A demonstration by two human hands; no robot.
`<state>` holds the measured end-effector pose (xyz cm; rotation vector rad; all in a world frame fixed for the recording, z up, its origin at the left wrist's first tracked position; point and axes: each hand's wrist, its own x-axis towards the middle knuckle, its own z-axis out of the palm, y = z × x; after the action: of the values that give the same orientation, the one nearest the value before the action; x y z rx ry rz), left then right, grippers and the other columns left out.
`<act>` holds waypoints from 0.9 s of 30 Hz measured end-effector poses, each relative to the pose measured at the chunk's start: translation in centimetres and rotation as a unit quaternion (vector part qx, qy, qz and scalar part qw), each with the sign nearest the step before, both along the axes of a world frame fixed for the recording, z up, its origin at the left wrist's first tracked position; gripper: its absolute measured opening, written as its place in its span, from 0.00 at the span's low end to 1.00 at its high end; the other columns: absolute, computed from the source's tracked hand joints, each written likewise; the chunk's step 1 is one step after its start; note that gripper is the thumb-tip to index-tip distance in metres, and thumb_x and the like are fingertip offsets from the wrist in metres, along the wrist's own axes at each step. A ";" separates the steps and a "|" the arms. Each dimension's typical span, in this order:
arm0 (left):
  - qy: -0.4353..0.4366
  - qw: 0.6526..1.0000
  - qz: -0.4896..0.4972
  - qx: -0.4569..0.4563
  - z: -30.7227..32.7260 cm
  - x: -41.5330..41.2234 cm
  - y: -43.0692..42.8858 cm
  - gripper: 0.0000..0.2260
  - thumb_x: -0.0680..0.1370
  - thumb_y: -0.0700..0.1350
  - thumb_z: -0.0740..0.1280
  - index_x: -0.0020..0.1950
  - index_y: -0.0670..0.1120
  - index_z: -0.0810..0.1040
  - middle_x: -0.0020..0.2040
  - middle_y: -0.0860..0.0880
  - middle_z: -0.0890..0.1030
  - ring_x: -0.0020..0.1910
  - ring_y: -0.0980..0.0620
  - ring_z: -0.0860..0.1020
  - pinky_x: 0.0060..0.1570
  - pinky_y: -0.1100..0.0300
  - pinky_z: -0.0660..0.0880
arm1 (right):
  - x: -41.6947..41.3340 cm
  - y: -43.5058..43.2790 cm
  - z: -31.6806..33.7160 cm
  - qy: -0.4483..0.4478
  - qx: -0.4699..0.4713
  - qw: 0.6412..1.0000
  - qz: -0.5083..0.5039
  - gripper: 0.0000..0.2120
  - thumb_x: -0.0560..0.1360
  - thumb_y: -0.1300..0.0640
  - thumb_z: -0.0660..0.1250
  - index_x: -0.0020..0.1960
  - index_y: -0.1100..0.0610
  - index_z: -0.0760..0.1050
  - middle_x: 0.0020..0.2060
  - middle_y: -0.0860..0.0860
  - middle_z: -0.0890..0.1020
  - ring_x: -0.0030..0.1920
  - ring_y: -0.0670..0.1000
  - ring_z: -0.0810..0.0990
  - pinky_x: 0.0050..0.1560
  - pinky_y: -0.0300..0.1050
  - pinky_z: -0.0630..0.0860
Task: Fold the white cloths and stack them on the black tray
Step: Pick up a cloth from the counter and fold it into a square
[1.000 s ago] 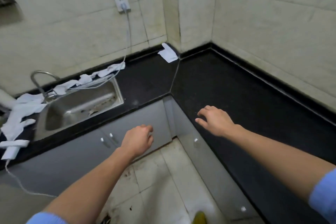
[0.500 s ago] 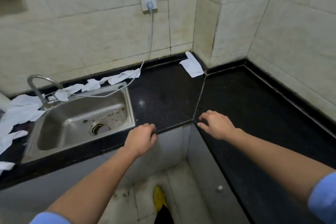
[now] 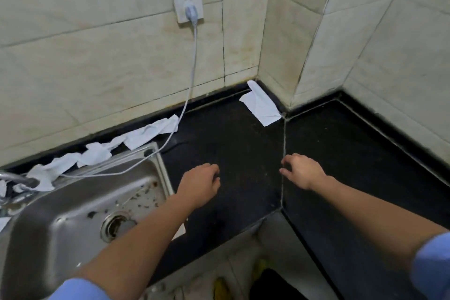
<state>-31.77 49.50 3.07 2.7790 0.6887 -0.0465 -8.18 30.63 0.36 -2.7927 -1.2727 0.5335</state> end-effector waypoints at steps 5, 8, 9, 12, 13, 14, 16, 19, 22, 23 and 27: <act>0.015 0.999 0.025 -0.026 -1.6 2.4 3.3 0.08 0.77 0.50 0.61 0.54 0.49 0.75 0.49 0.50 0.77 0.48 0.47 0.77 0.45 0.52 0.75 | 6.0 5.8 -1.5 0.008 -0.008 1.000 0.001 0.18 0.76 0.45 0.63 0.63 0.51 0.74 0.58 0.54 0.78 0.57 0.57 0.77 0.55 0.50 0.76; 0.025 0.998 0.050 -0.026 -2.1 3.4 5.4 0.08 0.77 0.50 0.61 0.53 0.50 0.75 0.48 0.50 0.77 0.47 0.46 0.78 0.44 0.52 0.75 | 10.0 10.4 -2.7 0.020 -0.007 1.000 -0.002 0.19 0.76 0.46 0.64 0.64 0.52 0.73 0.59 0.54 0.78 0.58 0.57 0.77 0.55 0.50 0.76; 0.033 0.997 0.057 -0.026 -2.2 3.8 6.2 0.08 0.76 0.50 0.61 0.53 0.50 0.75 0.49 0.50 0.77 0.47 0.46 0.79 0.44 0.52 0.75 | 11.3 12.0 -3.3 0.023 -0.004 1.000 -0.006 0.19 0.76 0.46 0.64 0.64 0.52 0.73 0.60 0.55 0.78 0.59 0.57 0.77 0.55 0.50 0.75; 0.054 0.995 0.078 -0.031 -2.8 5.1 8.4 0.10 0.76 0.49 0.61 0.54 0.49 0.76 0.49 0.49 0.78 0.47 0.45 0.79 0.45 0.51 0.76 | 15.1 16.3 -5.4 0.031 0.015 0.999 -0.028 0.21 0.76 0.48 0.64 0.67 0.54 0.71 0.62 0.58 0.75 0.60 0.61 0.75 0.57 0.52 0.73; 0.060 0.994 0.086 -0.035 -3.1 5.4 8.8 0.10 0.77 0.49 0.61 0.55 0.49 0.76 0.50 0.49 0.78 0.47 0.45 0.80 0.46 0.51 0.77 | 16.1 17.5 -6.2 0.032 0.020 0.999 -0.037 0.22 0.76 0.49 0.65 0.68 0.55 0.69 0.63 0.59 0.73 0.61 0.62 0.74 0.58 0.53 0.72; 0.066 0.993 0.092 -0.041 -3.4 5.5 9.1 0.10 0.77 0.49 0.61 0.55 0.49 0.76 0.50 0.49 0.78 0.47 0.45 0.80 0.46 0.51 0.77 | 16.9 18.3 -6.8 0.030 0.024 0.998 -0.048 0.24 0.76 0.50 0.65 0.69 0.56 0.68 0.63 0.60 0.71 0.62 0.63 0.73 0.59 0.54 0.71; 0.086 0.990 0.096 -0.051 -4.3 5.5 9.3 0.09 0.77 0.49 0.61 0.53 0.49 0.76 0.49 0.49 0.78 0.46 0.46 0.79 0.44 0.52 0.76 | 18.4 19.6 -8.4 0.036 0.017 0.997 -0.072 0.26 0.75 0.50 0.66 0.70 0.57 0.64 0.64 0.61 0.69 0.62 0.65 0.71 0.58 0.56 0.71; 0.112 0.987 0.097 -0.055 -5.5 4.8 9.5 0.08 0.78 0.49 0.60 0.51 0.48 0.75 0.48 0.48 0.77 0.46 0.46 0.78 0.41 0.55 0.72 | 19.8 20.7 -11.1 0.038 -0.002 0.995 -0.096 0.28 0.75 0.53 0.67 0.70 0.61 0.62 0.65 0.65 0.66 0.62 0.67 0.70 0.59 0.58 0.70; 0.136 0.983 0.102 -0.063 -6.2 4.0 10.0 0.09 0.78 0.49 0.60 0.53 0.47 0.75 0.49 0.47 0.76 0.46 0.45 0.78 0.41 0.55 0.70 | 20.6 21.6 -12.6 0.046 0.013 0.993 -0.110 0.23 0.76 0.59 0.65 0.67 0.66 0.64 0.63 0.68 0.69 0.60 0.68 0.72 0.59 0.58 0.72; 0.136 0.983 0.104 -0.066 -6.4 3.8 10.2 0.09 0.78 0.49 0.60 0.54 0.47 0.75 0.49 0.47 0.77 0.47 0.45 0.78 0.41 0.54 0.71 | 20.8 21.8 -12.5 0.054 0.011 0.992 -0.117 0.22 0.77 0.60 0.64 0.67 0.66 0.65 0.63 0.68 0.71 0.61 0.67 0.73 0.59 0.57 0.71; 0.126 0.984 0.105 -0.068 -6.8 3.4 11.7 0.08 0.78 0.49 0.61 0.53 0.48 0.75 0.49 0.47 0.77 0.47 0.45 0.79 0.42 0.53 0.73 | 19.2 22.3 -10.1 0.085 0.064 0.987 -0.118 0.19 0.77 0.58 0.63 0.65 0.64 0.70 0.59 0.68 0.75 0.58 0.67 0.75 0.56 0.53 0.72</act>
<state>-28.35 61.24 -3.68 2.5788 0.9959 -0.3930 11.02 52.98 -9.74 -2.6736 -0.8969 0.6340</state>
